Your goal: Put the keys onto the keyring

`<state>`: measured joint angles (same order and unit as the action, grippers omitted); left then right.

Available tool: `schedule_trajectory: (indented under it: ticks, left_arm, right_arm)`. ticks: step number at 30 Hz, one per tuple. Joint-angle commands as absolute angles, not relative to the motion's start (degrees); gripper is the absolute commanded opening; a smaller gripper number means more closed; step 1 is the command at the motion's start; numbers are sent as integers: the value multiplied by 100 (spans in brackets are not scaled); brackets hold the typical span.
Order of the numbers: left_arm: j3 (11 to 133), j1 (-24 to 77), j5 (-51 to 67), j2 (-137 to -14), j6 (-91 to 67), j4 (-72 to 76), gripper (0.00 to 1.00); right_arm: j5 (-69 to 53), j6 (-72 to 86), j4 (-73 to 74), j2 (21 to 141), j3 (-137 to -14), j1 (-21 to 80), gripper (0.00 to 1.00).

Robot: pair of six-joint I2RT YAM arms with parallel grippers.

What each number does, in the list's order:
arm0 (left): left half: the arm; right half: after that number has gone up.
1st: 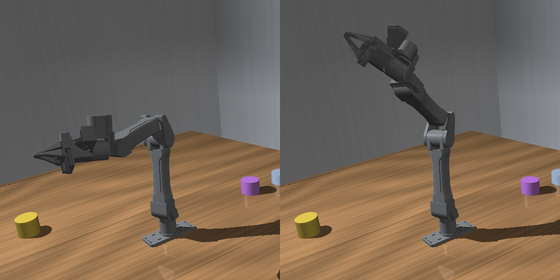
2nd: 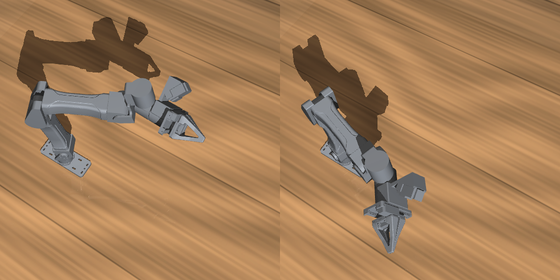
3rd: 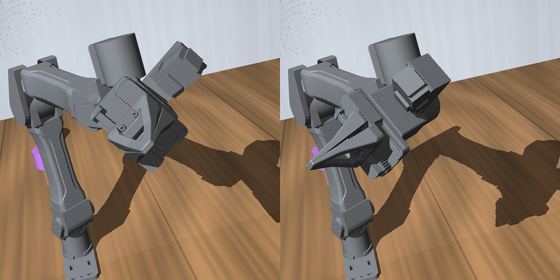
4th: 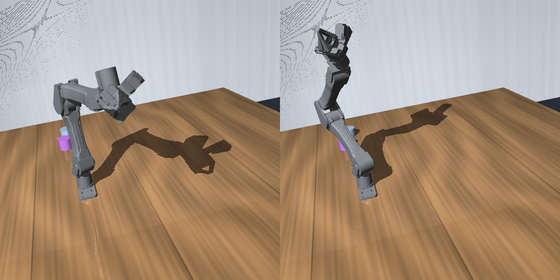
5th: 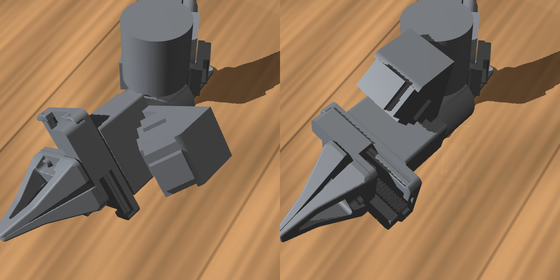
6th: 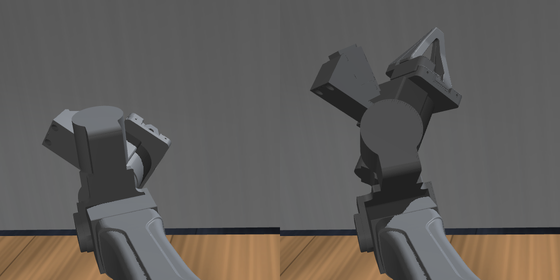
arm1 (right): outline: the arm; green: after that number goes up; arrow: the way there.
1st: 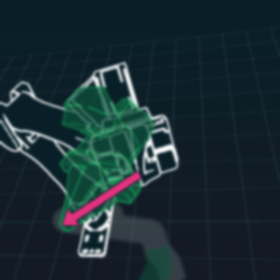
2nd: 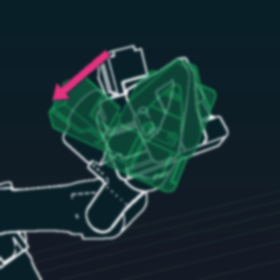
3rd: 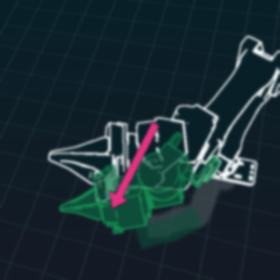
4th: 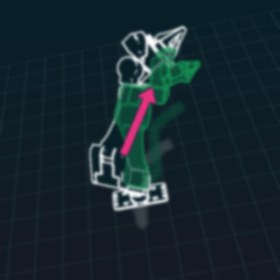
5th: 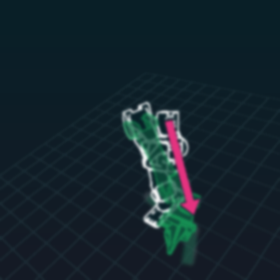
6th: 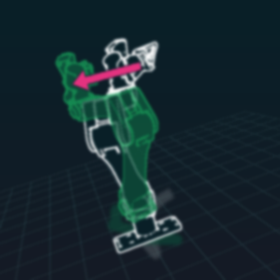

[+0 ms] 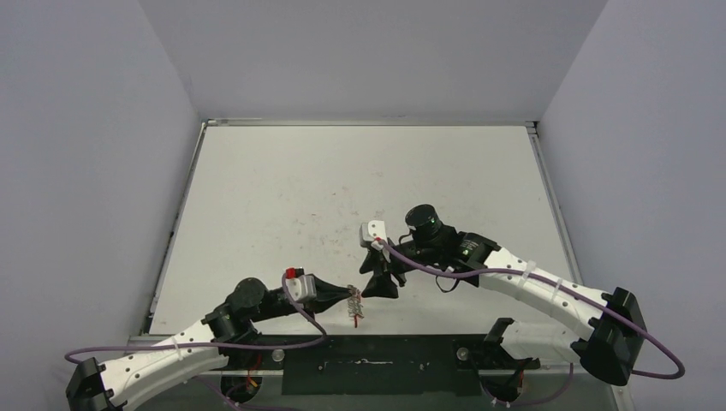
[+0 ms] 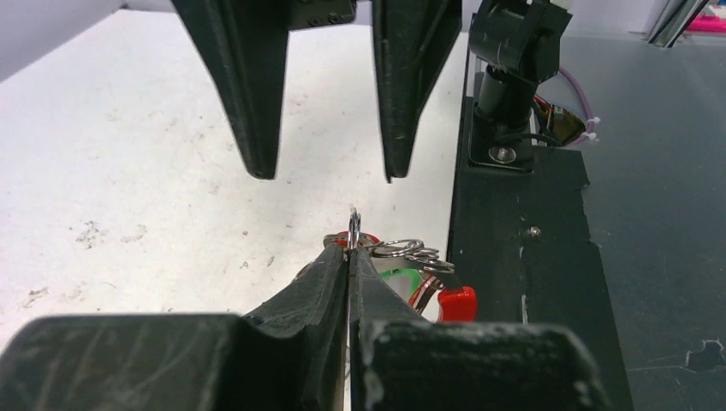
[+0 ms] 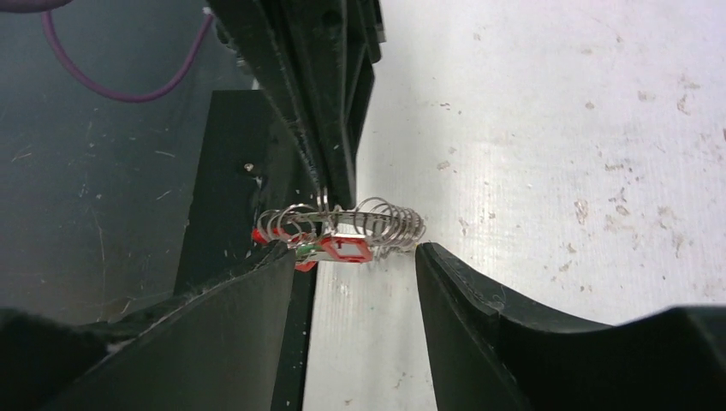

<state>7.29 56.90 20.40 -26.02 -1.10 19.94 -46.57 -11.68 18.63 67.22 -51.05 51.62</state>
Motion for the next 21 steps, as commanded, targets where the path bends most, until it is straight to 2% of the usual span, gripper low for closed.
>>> schedule_trajectory:
  ticks: [1,8,13,21]
  left_arm:
    - [660,5704,1951,-2286,-195,2844,0]
    - [624,5711,1947,-2015,-215,2806,0]
    - [633,5713,1925,-2025,-211,2795,0]
    - [659,5713,1883,-2075,-194,2796,0]
  right_arm:
    - [-5395,-1400,884,6429,-4794,5152,54]
    - [-5600,-949,-115,6483,-4447,5152,49]
    - [-5568,-460,-805,6552,-4347,5159,36]
    - [-5580,-462,-823,6599,-4324,5173,32]
